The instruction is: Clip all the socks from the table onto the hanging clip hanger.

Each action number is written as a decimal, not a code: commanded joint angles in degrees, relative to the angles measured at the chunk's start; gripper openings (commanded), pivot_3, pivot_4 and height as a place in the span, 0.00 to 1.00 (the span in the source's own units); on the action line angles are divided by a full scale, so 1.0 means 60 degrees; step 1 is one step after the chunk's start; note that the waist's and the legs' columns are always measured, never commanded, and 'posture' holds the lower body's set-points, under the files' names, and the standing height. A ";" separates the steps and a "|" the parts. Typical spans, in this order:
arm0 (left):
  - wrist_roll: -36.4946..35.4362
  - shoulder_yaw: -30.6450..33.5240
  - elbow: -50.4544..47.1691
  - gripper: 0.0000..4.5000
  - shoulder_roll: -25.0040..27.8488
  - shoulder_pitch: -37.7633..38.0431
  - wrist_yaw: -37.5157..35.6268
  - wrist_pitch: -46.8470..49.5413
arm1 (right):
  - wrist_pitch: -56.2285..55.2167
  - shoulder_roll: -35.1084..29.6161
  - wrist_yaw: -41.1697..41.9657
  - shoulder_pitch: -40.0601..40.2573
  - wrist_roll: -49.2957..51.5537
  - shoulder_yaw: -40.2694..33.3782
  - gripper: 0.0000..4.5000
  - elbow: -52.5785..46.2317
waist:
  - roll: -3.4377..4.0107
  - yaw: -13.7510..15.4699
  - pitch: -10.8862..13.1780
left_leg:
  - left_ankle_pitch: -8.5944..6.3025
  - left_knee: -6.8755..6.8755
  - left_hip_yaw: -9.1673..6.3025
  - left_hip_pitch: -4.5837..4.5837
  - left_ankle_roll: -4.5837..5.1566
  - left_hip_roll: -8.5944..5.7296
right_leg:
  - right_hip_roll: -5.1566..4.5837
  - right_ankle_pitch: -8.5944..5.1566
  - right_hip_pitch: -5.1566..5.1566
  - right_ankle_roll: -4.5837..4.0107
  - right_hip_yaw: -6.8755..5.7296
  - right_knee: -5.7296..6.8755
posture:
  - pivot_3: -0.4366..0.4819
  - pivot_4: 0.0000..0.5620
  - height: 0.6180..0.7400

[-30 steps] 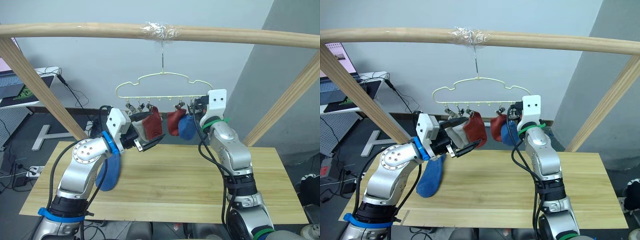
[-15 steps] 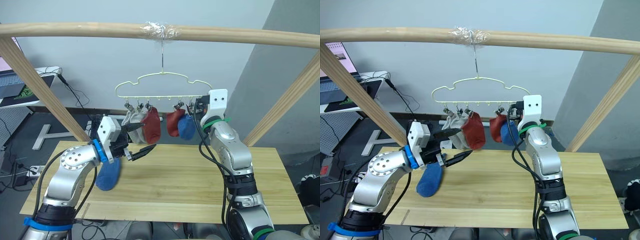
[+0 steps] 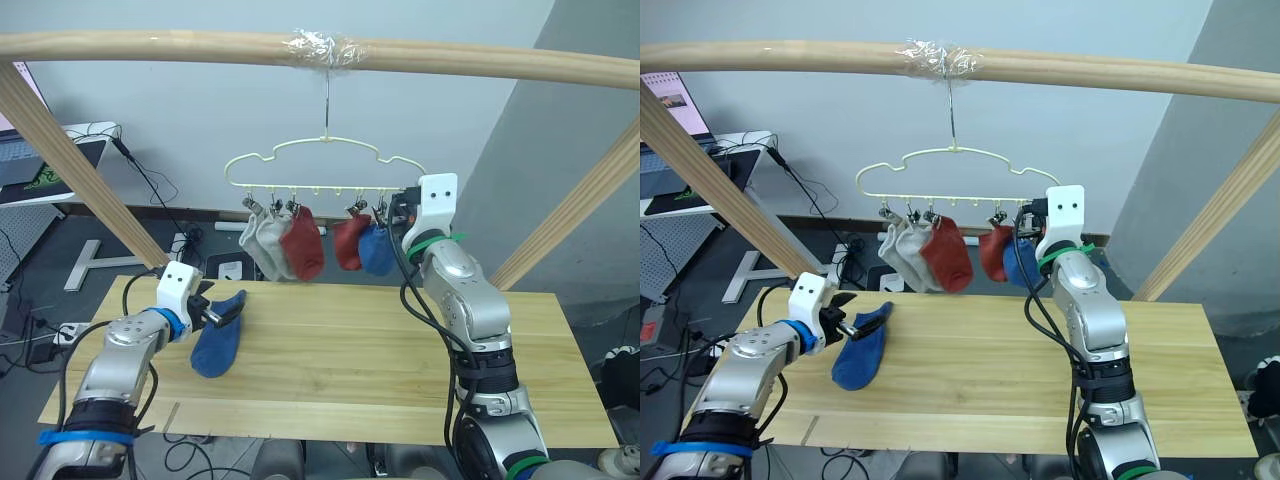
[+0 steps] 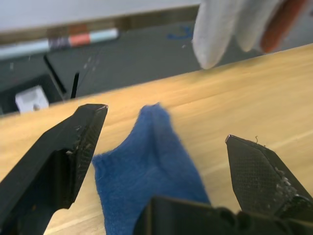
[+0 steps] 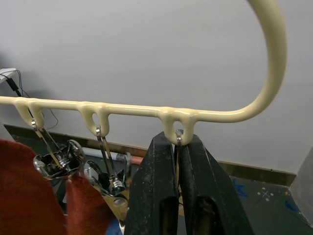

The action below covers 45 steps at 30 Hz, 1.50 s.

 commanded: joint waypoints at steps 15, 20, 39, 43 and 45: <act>0.0723 -0.0400 0.2484 0.25 -0.0707 -0.0700 0.0424 0.0125 | 0.0262 0.0051 0.0083 -0.0155 0.0061 0.0063 0.00 -0.0753 | -0.0011 -0.0107 0.0032 | -0.0001 -0.0002 -0.0002 0.0008 0.0001 -0.0002 | -0.0004 0.0000 0.0003 0.0003 0.0001 0.0010 | 0.45 0.35 0.71; 0.0489 -0.0781 0.0404 0.00 -0.0950 0.0097 -0.0334 -0.0459 | 0.0235 0.0148 0.0033 -0.0218 0.0069 0.0011 0.00 -0.0688 | 0.0000 -0.0195 0.0039 | -0.0001 -0.0003 0.0000 0.0008 0.0000 -0.0001 | -0.0007 0.0002 0.0003 -0.0001 0.0006 0.0012 | 0.45 0.34 0.71; 0.0141 -0.2718 -0.1234 0.00 -0.4997 -0.2128 -0.0677 -0.1741 | 0.0405 0.0219 0.0038 -0.0251 0.0109 -0.0019 0.00 -0.0804 | -0.0017 -0.0259 0.0102 | -0.0001 0.0000 0.0004 -0.0003 0.0001 -0.0009 | -0.0002 -0.0003 0.0004 0.0021 0.0012 -0.0002 | 0.41 0.33 0.71; 0.0997 -0.2702 0.0294 0.00 -0.5511 -0.2959 0.0612 -0.3364 | 0.0443 0.0250 0.0030 -0.0226 0.0099 0.0004 0.00 -0.0850 | -0.0024 -0.0250 0.0107 | -0.0001 0.0001 0.0005 -0.0005 0.0000 -0.0012 | -0.0003 -0.0004 0.0004 0.0025 0.0014 -0.0007 | 0.40 0.33 0.71; 0.1181 -0.2729 0.0783 0.00 -0.5623 -0.3152 0.0835 -0.3956 | 0.0462 0.0254 0.0028 -0.0210 0.0094 0.0009 0.00 -0.0874 | -0.0025 -0.0250 0.0109 | -0.0001 0.0000 0.0006 -0.0008 0.0000 -0.0013 | -0.0004 -0.0003 0.0004 0.0025 0.0014 -0.0013 | 0.39 0.33 0.71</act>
